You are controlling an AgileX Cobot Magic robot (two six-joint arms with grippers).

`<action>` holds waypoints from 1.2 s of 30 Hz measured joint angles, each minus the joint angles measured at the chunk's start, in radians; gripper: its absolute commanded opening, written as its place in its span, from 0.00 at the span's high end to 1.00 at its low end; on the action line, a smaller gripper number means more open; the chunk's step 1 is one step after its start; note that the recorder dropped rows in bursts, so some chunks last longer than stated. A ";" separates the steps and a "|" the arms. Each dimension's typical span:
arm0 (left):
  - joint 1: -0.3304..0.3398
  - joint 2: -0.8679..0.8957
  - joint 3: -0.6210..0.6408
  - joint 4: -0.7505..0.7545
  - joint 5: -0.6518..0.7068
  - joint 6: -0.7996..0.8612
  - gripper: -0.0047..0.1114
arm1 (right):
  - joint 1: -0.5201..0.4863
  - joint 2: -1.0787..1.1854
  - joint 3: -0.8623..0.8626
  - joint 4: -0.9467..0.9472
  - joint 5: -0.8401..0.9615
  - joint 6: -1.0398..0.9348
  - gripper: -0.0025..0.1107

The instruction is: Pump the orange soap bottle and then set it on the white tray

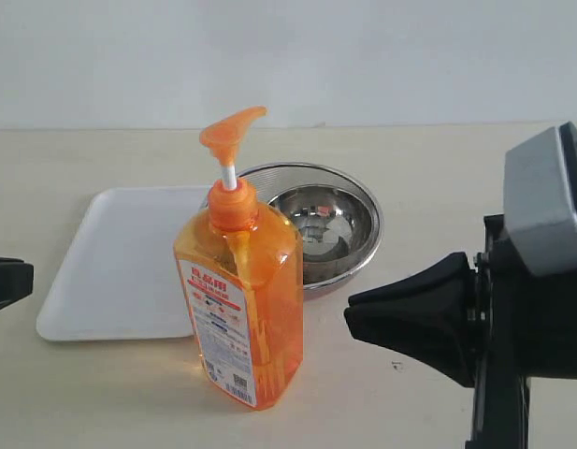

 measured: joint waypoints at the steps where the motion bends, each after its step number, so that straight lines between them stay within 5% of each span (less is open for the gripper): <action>1: 0.000 0.000 0.000 0.000 -0.003 0.000 0.92 | 0.000 0.000 0.000 0.004 0.000 0.000 0.98; 6: 0.000 0.000 0.000 0.000 -0.012 0.000 0.92 | 0.000 0.000 0.002 0.014 -0.042 0.017 0.95; 13: 0.000 0.000 0.000 0.000 -0.020 0.000 0.92 | 0.000 0.000 0.002 0.016 -0.101 0.037 0.61; 23: 0.000 0.000 0.000 0.000 -0.032 -0.001 0.92 | 0.000 0.082 0.002 0.030 -0.140 0.054 0.60; 28: 0.000 0.000 0.000 0.002 -0.037 -0.001 0.92 | 0.000 0.199 0.004 0.131 -0.096 -0.048 0.39; 36: 0.000 0.000 0.000 0.014 -0.038 -0.001 0.92 | 0.000 0.314 0.004 0.200 -0.041 -0.151 0.38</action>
